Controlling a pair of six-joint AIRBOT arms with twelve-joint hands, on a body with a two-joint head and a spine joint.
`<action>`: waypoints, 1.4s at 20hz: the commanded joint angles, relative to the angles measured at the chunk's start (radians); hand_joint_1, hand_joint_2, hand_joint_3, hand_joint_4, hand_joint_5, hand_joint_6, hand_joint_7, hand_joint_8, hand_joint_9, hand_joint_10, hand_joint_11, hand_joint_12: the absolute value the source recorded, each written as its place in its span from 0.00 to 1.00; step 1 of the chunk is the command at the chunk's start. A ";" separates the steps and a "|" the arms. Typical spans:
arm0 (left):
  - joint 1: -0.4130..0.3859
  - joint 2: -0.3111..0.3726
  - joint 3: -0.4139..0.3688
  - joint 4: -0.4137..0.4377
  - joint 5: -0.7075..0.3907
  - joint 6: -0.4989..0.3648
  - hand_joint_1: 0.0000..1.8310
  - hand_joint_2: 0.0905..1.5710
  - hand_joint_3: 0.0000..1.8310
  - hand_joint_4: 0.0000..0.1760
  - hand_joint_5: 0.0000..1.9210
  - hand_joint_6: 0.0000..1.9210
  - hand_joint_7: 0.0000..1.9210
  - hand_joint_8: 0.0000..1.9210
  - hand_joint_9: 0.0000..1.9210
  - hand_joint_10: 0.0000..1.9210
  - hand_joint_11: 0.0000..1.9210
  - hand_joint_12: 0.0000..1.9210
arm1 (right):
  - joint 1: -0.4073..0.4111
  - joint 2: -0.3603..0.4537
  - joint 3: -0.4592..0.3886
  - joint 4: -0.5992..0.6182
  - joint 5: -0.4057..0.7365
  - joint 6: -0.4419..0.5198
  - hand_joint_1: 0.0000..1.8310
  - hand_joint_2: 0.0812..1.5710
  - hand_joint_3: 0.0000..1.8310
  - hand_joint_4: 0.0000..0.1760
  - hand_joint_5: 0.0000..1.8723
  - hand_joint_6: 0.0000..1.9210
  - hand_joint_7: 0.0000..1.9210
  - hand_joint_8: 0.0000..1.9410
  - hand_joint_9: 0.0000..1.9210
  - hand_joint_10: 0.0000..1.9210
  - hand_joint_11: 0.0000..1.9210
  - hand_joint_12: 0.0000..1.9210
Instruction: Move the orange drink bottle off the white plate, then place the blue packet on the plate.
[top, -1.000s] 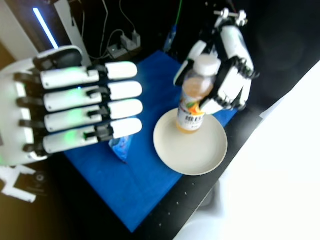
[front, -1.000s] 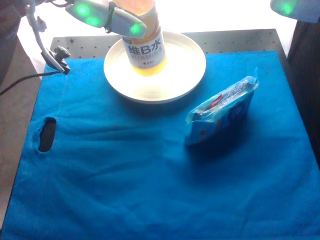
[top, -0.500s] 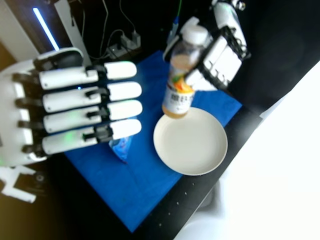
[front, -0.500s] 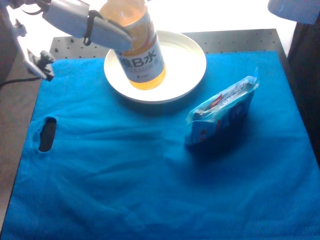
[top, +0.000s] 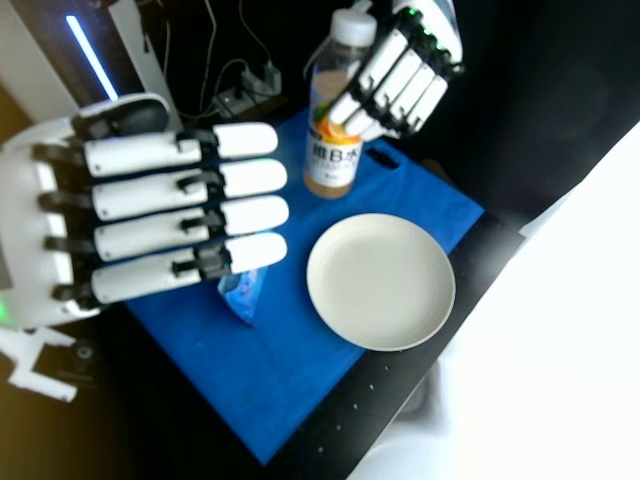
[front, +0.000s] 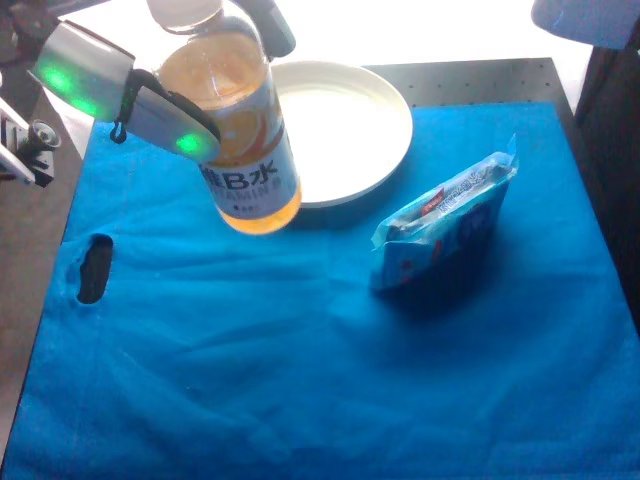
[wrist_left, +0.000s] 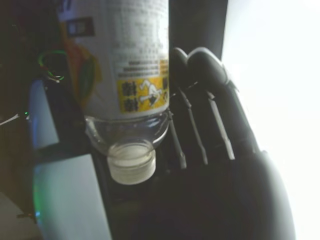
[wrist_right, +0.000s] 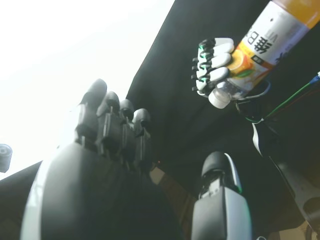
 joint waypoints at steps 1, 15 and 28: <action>-0.021 0.009 -0.009 -0.063 -0.086 -0.025 0.69 0.67 0.00 0.04 0.58 0.38 0.53 0.48 0.55 0.40 0.47 0.62 | 0.017 0.000 0.000 0.051 0.110 0.008 0.26 0.63 0.00 0.04 0.18 0.00 0.11 0.00 0.08 0.00 0.00 0.26; 0.021 0.061 -0.075 0.106 -0.049 -0.116 0.75 0.62 0.00 0.00 0.58 0.32 0.67 0.24 0.68 0.30 0.57 0.44 | 0.012 -0.002 0.000 0.052 0.110 0.008 0.20 0.63 0.00 0.07 0.17 0.00 0.11 0.00 0.08 0.00 0.00 0.24; 0.053 0.049 -0.087 0.229 0.008 -0.166 0.71 0.63 0.00 0.00 0.64 0.35 0.62 0.28 0.54 0.26 0.40 0.49 | 0.012 -0.007 0.000 0.052 0.110 0.008 0.24 0.63 0.00 0.22 0.20 0.00 0.11 0.00 0.09 0.00 0.00 0.29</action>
